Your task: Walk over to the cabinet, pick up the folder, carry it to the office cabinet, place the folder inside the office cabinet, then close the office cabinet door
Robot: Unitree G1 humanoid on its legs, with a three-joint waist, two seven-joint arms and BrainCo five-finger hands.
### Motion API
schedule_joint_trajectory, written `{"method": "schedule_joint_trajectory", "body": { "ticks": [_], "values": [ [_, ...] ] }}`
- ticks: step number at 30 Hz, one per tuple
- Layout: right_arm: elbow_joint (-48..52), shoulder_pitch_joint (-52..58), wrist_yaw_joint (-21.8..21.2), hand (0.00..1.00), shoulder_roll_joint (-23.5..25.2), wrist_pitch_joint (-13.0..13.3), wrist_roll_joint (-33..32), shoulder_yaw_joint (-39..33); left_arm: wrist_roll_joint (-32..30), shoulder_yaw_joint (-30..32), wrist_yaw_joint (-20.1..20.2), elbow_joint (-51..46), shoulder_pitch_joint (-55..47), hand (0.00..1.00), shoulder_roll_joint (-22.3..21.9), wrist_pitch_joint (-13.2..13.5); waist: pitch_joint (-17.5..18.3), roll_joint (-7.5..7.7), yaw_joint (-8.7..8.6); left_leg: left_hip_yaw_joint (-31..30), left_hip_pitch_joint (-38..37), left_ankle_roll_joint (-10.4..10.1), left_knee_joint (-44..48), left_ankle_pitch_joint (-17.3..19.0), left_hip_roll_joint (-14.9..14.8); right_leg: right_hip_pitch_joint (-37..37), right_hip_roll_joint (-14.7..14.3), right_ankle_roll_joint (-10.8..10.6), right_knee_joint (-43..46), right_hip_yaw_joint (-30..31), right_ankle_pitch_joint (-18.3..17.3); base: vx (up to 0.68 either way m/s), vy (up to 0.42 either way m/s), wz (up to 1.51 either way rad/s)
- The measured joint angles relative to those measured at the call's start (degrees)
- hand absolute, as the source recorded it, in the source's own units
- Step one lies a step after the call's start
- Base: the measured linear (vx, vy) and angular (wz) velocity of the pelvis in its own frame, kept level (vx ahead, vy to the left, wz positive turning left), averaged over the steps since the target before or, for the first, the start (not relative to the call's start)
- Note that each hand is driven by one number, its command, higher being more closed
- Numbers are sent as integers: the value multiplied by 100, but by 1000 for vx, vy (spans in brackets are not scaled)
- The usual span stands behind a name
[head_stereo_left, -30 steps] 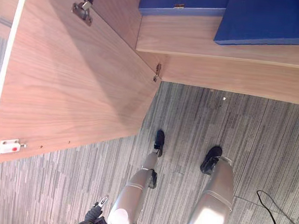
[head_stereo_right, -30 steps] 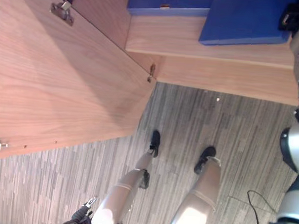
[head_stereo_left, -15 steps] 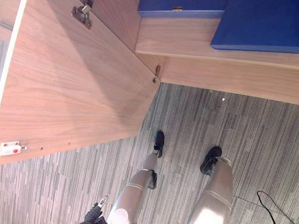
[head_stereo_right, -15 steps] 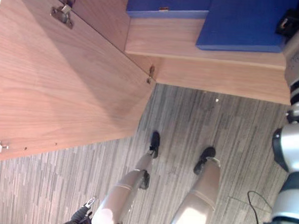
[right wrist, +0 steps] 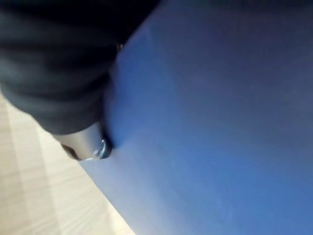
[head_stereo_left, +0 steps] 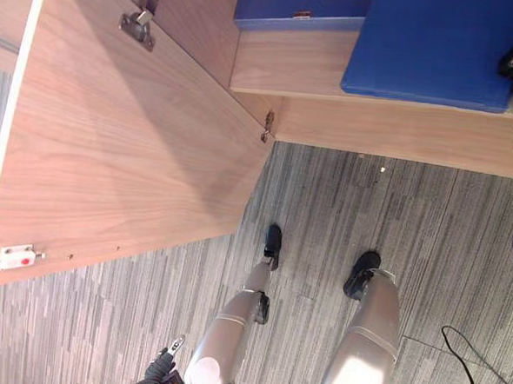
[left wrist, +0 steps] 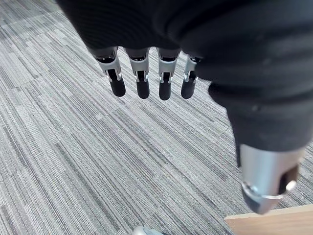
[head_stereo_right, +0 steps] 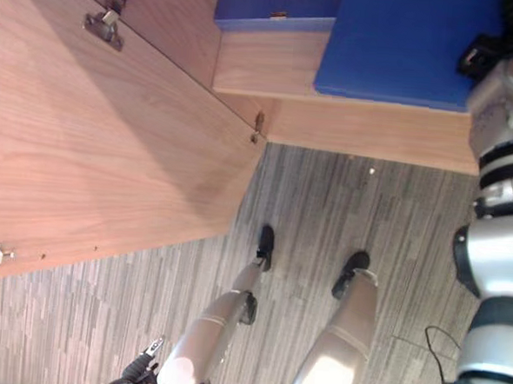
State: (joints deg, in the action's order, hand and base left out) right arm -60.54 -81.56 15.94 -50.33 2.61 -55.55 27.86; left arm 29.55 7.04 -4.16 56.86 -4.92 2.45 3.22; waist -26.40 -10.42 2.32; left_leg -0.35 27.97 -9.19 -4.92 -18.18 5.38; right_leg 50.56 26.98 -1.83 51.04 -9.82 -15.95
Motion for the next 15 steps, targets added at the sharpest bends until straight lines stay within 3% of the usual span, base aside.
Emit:
{"method": "schedule_joint_trajectory", "body": {
  "ticks": [7, 10, 13, 15],
  "values": [
    [44, 37, 137, 100, 165, 372, -543, -860, -1, 31, -73, 21, 28, 0, -15, 10, 0, 0, 8, 12, 0, 2, 0, -1, -4, 7, -9, 4, -1, 9, 2, 0, 0, 0],
    [492, 295, 275, 100, 178, 601, -866, -1728, 0, 172, -110, 34, 37, 0, -72, 18, -1, 1, 13, 20, -3, 8, 0, 1, -6, 8, -15, 4, -4, 15, 3, 0, 0, 0],
    [1175, 673, 603, 100, 436, 1163, -1188, -3000, -5, 260, -209, 93, 80, 0, -105, 29, -1, 1, -6, 39, -14, 14, 1, -2, -3, 11, -20, 4, -5, 40, 4, 0, 0, -2],
    [1606, 722, 1002, 100, 704, 1735, -1410, -4210, -30, 345, -306, 116, 110, 0, -137, 33, -1, 1, -10, 53, -22, 14, 1, -1, -2, 11, -20, 4, -5, 49, 4, 0, 0, 0]
  ]
}}
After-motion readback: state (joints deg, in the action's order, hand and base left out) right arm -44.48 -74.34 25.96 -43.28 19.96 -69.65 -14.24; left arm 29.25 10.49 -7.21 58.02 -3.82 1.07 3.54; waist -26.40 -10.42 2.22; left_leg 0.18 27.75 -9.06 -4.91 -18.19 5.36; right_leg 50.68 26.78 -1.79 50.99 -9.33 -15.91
